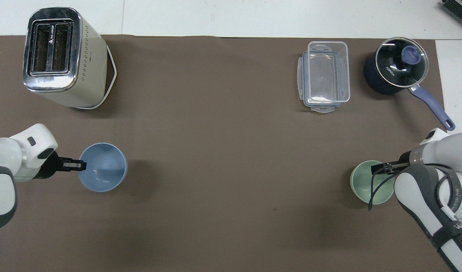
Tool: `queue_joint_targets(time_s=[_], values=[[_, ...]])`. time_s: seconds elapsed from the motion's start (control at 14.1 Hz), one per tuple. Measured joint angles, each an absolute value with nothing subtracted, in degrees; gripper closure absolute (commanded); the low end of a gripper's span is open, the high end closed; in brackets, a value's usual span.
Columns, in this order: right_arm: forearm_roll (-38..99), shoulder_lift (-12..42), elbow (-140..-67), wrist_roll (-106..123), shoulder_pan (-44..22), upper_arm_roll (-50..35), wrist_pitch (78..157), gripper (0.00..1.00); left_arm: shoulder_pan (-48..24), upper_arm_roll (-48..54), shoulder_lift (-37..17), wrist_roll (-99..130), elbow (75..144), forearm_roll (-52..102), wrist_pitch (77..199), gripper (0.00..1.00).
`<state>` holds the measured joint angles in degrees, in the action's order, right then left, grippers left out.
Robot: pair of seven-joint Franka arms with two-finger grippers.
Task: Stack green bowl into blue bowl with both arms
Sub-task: 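Grasp the green bowl rim with the right gripper while the left gripper lifts, then carry the blue bowl toward the table center while the right gripper lifts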
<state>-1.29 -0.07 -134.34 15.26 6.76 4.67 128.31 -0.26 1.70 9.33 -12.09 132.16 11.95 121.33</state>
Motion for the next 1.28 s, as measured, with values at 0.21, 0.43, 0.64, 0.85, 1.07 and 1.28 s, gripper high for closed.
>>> queue_joint_targets(time_s=[0.21,0.43,0.64,0.85,1.07,1.28], values=[[-1.29,-0.08,-135.47,18.1,7.08,4.66,128.44,0.47,-10.62,2.05,9.3,1.03,132.12,10.99,121.47,1.0],[-1.29,-0.08,-135.74,19.95,7.67,4.67,128.44,1.0,-21.12,2.24,9.13,14.01,131.25,10.75,122.28,1.0],[-1.29,-0.08,-135.71,19.95,7.95,4.66,128.5,1.0,-30.22,2.37,6.76,24.5,130.95,10.63,127.9,1.0],[-1.19,-0.46,-134.58,20.15,7.87,4.38,127.81,1.0,-35.92,2.4,1.77,29.91,130.14,10.58,133.85,1.0],[-1.2,-1.08,-129.71,20.19,7.83,3.68,123.47,1.0,-39.11,2.41,-3.4,32.16,128.98,10.58,138.04,1.0],[-1.2,-1.25,-122.37,20.5,7.83,3.62,117.65,1.0,-39.85,2.36,-6.26,32.67,128.18,10.58,139.18,0.75]])
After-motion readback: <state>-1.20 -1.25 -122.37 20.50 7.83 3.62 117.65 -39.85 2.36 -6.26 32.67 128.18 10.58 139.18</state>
